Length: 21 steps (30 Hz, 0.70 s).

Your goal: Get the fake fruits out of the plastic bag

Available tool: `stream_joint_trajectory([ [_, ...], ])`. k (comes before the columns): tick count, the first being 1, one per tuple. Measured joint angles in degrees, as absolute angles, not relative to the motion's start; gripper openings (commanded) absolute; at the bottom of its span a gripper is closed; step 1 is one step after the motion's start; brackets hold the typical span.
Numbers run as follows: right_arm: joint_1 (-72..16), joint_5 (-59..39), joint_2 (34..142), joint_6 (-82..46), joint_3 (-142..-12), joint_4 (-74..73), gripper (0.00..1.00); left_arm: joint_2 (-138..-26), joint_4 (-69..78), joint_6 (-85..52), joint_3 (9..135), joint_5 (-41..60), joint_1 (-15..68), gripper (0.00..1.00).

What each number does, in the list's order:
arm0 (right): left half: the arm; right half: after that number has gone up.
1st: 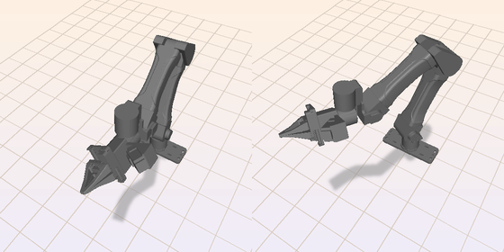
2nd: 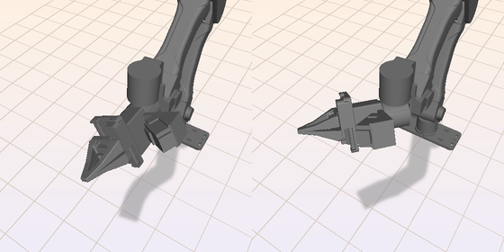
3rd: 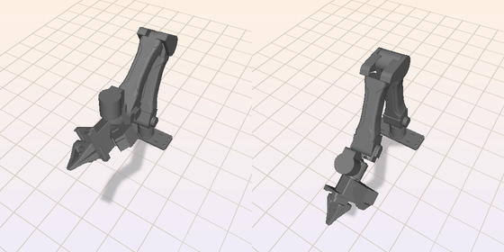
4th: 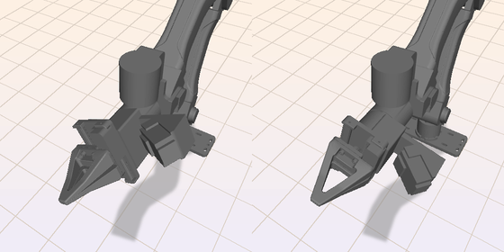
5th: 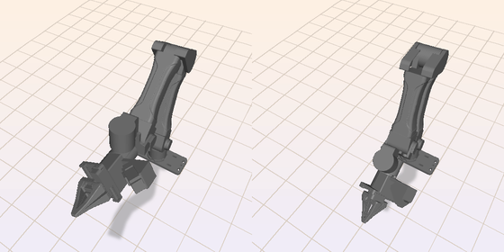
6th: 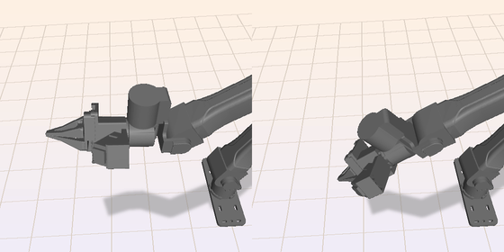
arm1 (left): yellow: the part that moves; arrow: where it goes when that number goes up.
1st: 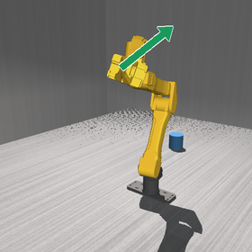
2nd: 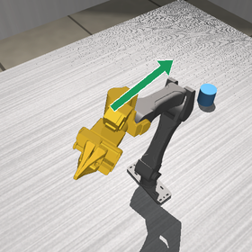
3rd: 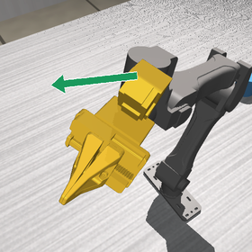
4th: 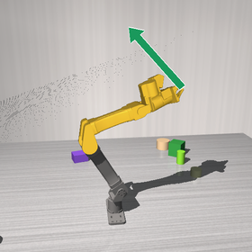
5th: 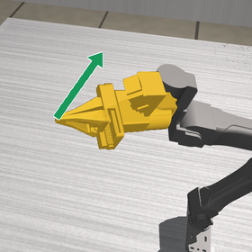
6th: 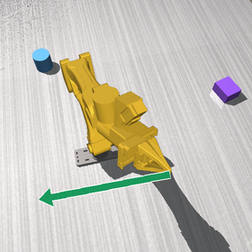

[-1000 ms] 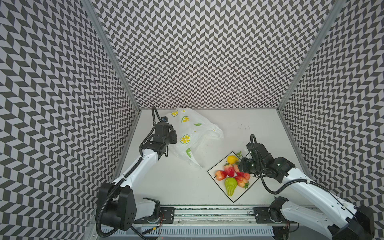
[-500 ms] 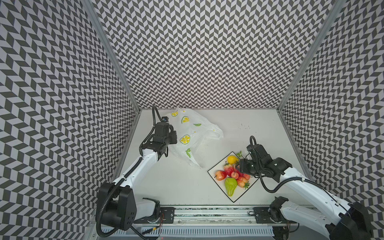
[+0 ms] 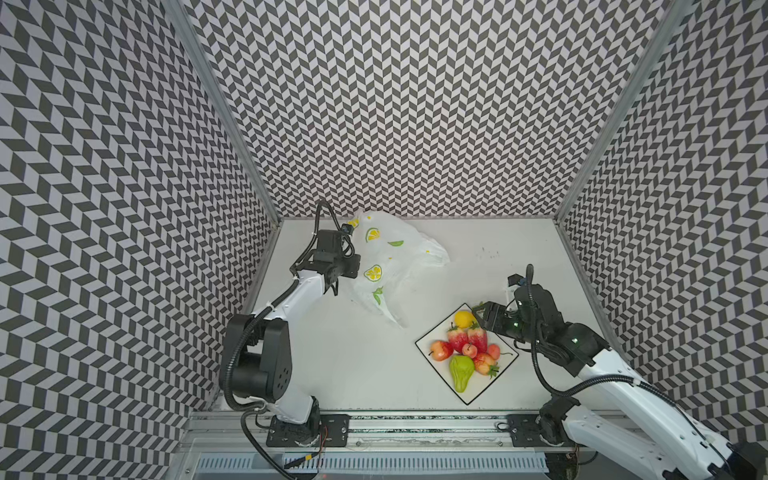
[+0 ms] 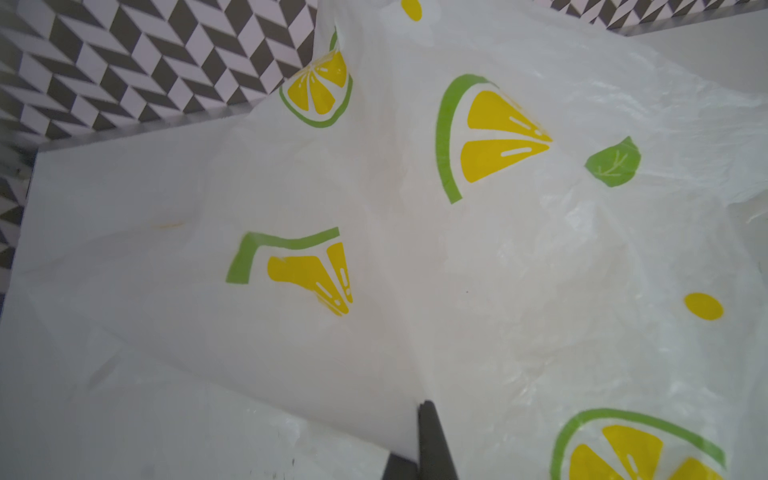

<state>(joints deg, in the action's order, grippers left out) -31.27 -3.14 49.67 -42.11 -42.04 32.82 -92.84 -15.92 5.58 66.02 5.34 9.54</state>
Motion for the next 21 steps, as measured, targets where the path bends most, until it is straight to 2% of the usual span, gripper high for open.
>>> stream_joint_trajectory([
  [6,-30.04,-1.91,50.09,-41.34,-42.02,29.61,0.64,-95.44,-17.37,7.97,69.69,8.54,4.67,0.00],
  [7,-29.56,-1.89,50.26,-40.95,-42.02,29.30,0.64,-95.24,-17.69,7.97,69.67,8.62,3.68,0.08],
  [9,-28.32,-1.98,50.61,-40.12,-42.02,28.77,0.64,-94.52,-18.15,7.94,69.25,8.51,1.72,0.44],
  [12,-26.59,-2.63,50.72,-39.03,-42.02,27.88,0.64,-91.39,-18.28,6.79,67.05,7.53,-0.56,0.72],
  [13,-26.20,-2.92,50.72,-38.76,-42.02,27.66,0.64,-90.06,-18.28,6.42,66.22,7.11,-0.91,0.85],
  [15,-25.17,-3.55,50.72,-38.02,-42.02,27.31,0.64,-86.65,-18.20,4.58,64.42,6.48,-1.15,0.91],
  [20,-21.96,-3.07,51.07,-36.36,-42.06,26.30,0.64,-78.70,-15.42,-2.70,62.72,3.07,-0.86,0.93],
  [21,-20.93,-2.24,51.62,-36.16,-42.19,25.76,0.67,-76.60,-13.93,-4.51,61.73,1.30,-0.80,0.92],
])
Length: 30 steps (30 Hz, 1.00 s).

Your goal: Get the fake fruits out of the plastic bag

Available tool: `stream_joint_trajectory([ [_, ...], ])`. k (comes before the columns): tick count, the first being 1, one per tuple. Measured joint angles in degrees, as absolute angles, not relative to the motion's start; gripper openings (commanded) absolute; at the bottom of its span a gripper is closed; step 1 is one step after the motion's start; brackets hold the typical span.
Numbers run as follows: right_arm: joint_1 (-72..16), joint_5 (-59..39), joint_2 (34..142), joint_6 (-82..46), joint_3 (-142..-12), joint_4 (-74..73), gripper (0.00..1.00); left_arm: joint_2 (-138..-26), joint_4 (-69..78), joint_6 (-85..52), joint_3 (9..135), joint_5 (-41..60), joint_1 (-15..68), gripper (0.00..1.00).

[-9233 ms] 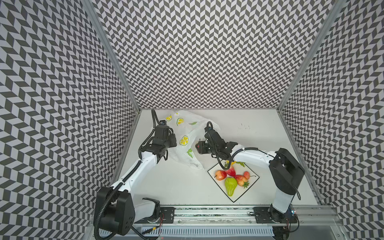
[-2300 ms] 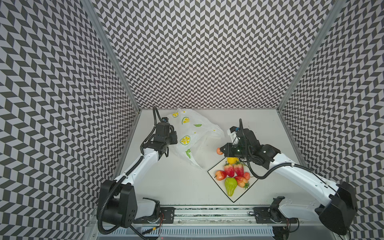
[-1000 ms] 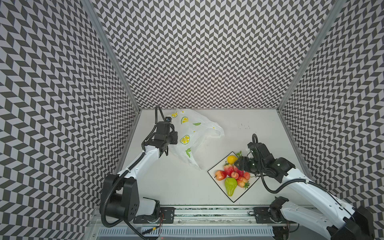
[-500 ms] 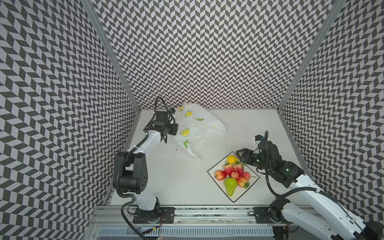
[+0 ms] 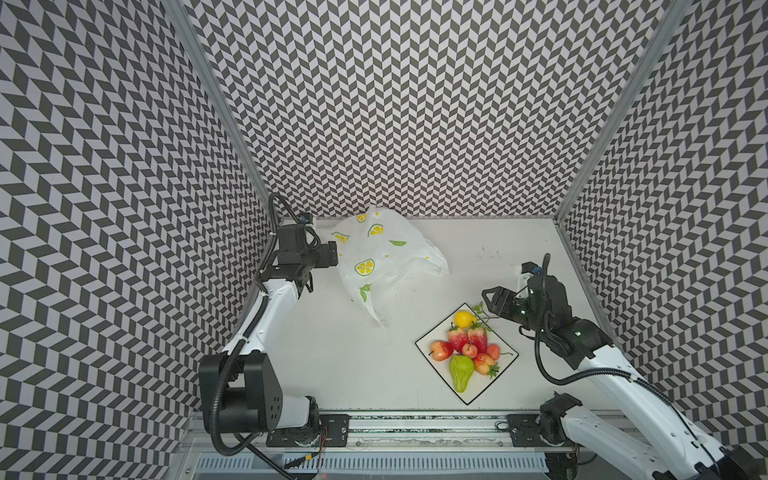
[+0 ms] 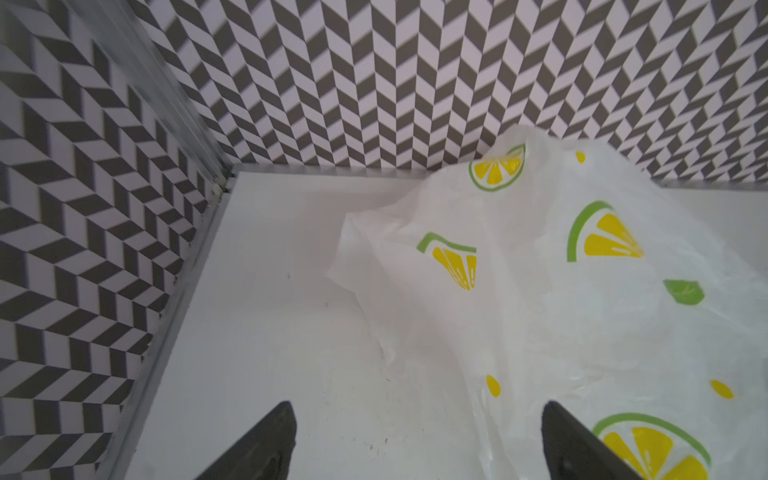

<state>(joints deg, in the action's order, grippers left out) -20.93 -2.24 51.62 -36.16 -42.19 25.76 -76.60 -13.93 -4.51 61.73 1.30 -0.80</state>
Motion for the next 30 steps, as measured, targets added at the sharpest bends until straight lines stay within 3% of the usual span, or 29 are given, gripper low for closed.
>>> stream_joint_trajectory([
  [7,-12.47,8.19,58.98,-33.76,-43.88,16.03,0.72,-62.37,-4.91,-12.86,48.60,-13.78,-0.80,0.91],
  [12,-8.01,18.90,63.83,-28.95,-38.46,1.80,0.72,-61.56,1.37,-12.53,37.91,-18.74,-0.78,0.90],
  [16,-7.09,25.17,70.06,-20.75,-29.78,-12.84,0.77,-61.93,6.96,-11.11,30.52,-20.12,-0.78,0.90],
  [20,-5.02,24.23,77.78,-15.27,-22.33,-25.45,0.78,-61.87,16.14,-9.78,24.47,-18.83,-0.78,0.90],
  [24,-4.05,19.94,79.00,-10.28,-17.19,-39.44,0.81,-62.22,25.78,-8.60,19.11,-15.97,-0.78,0.90],
  [30,-2.33,11.99,87.24,-5.28,-15.75,-60.84,0.84,-69.41,40.77,-8.29,14.85,-10.63,-0.73,0.89],
])
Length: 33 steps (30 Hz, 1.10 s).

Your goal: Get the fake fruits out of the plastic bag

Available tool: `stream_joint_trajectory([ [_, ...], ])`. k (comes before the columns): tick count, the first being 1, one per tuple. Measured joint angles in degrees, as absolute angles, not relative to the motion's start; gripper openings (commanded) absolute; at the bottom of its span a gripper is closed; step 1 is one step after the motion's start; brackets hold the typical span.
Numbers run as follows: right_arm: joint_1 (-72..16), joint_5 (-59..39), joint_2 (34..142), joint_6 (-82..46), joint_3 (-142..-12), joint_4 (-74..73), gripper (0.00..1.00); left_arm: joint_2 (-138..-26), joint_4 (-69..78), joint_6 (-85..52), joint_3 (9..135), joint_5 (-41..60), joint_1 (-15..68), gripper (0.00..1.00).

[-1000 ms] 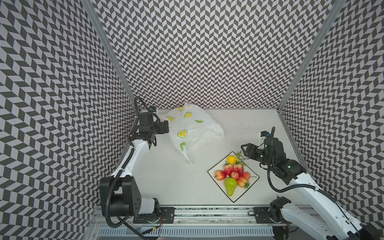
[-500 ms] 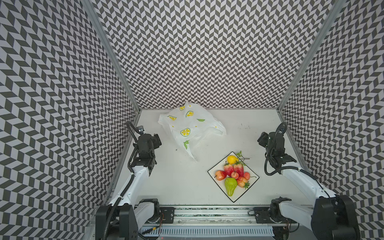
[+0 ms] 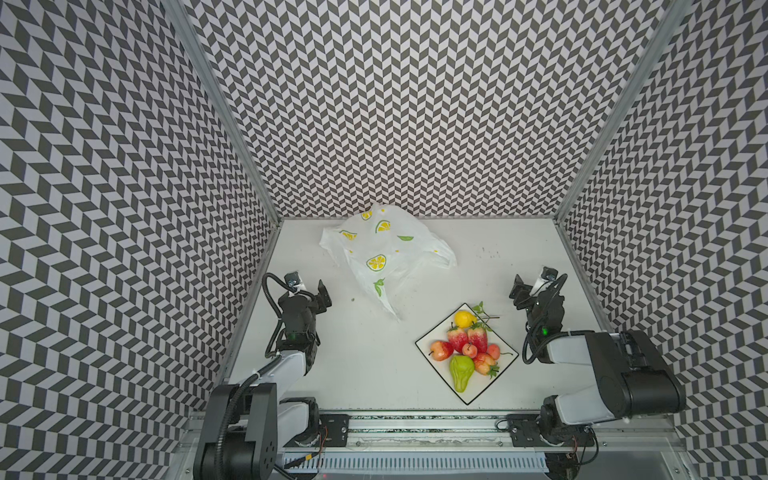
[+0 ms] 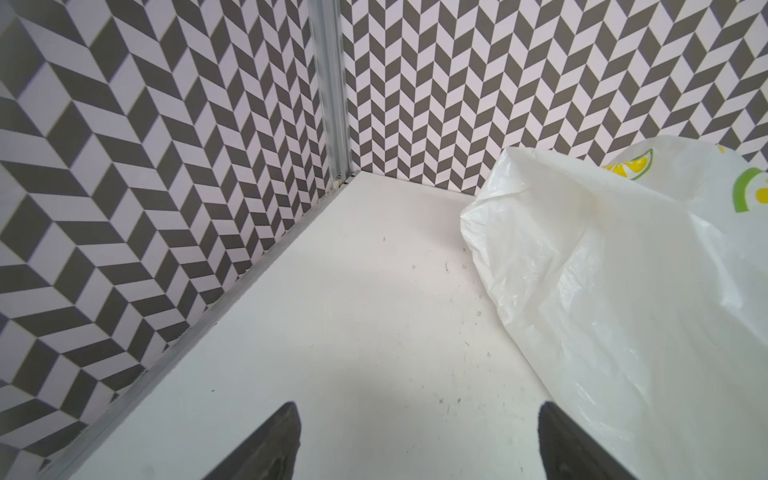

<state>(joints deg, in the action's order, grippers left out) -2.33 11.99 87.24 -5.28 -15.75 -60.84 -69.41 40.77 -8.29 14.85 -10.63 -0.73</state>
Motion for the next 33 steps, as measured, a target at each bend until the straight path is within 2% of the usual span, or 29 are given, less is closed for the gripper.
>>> stream_joint_trajectory([
  [4,-2.07,8.25,89.30,-3.75,-13.43,-67.46,0.90,-75.35,49.93,-6.83,13.52,-8.93,-0.36,0.90],
  [12,-2.07,6.48,89.27,-2.87,-13.58,-70.15,0.92,-87.79,68.95,-3.22,12.53,-5.61,-0.36,0.93],
  [16,-2.07,6.24,89.27,-2.72,-13.58,-70.43,0.92,-89.49,69.58,-2.33,12.56,-5.37,0.01,1.00],
  [22,-2.07,6.13,89.27,-2.57,-13.58,-70.81,0.95,-89.47,71.09,-1.32,12.99,-8.27,2.66,1.00],
  [33,-2.07,5.67,89.27,-1.89,-13.61,-70.91,1.00,-89.91,70.26,-1.13,15.31,-7.97,1.72,1.00],
])
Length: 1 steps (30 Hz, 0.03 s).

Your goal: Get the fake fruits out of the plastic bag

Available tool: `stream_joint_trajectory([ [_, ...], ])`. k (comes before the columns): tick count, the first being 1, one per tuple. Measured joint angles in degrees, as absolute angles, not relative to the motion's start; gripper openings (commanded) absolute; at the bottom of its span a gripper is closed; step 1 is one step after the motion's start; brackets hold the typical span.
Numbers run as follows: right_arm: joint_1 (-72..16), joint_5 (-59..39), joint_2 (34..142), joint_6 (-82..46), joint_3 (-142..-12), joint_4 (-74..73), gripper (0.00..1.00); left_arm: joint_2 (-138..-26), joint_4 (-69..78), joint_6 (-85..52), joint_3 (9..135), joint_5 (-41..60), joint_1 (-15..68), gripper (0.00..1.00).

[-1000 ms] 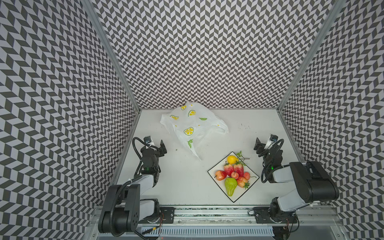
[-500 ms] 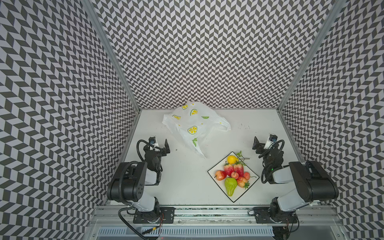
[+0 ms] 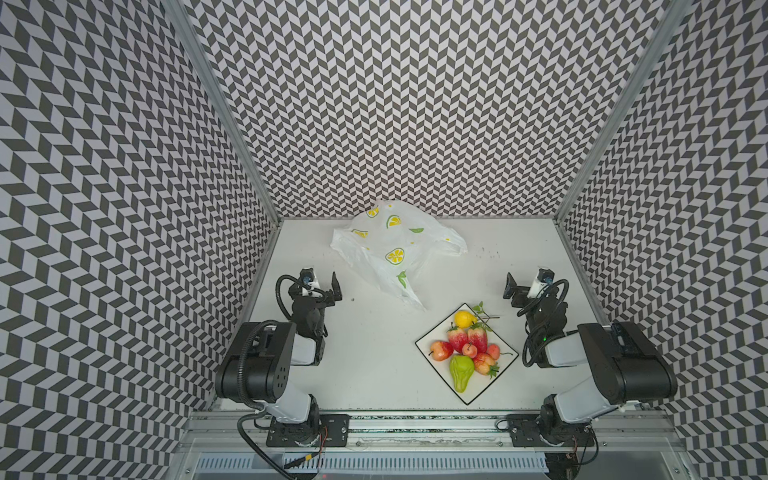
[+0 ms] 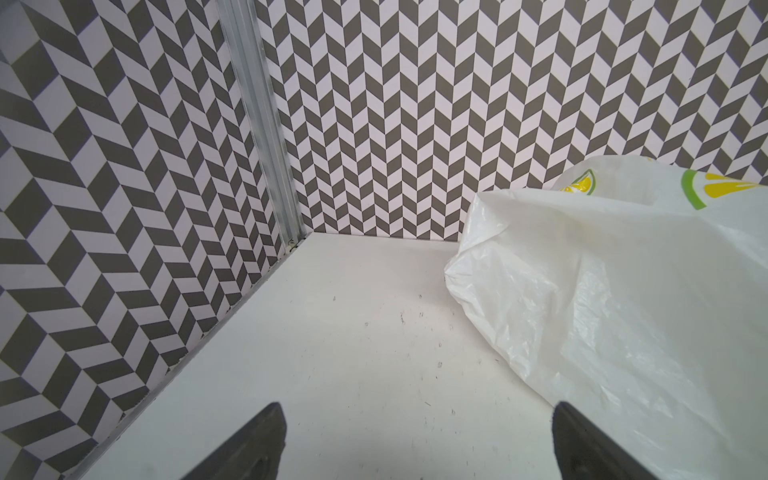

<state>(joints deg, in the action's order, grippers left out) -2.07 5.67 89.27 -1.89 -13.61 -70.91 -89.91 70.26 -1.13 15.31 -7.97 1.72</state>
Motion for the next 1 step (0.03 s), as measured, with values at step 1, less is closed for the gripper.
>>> stream_joint_trajectory([
  [1,-2.07,5.67,89.27,-1.85,-13.61,-70.98,1.00,-89.91,70.24,-1.13,15.25,-7.88,1.72,1.00],
])
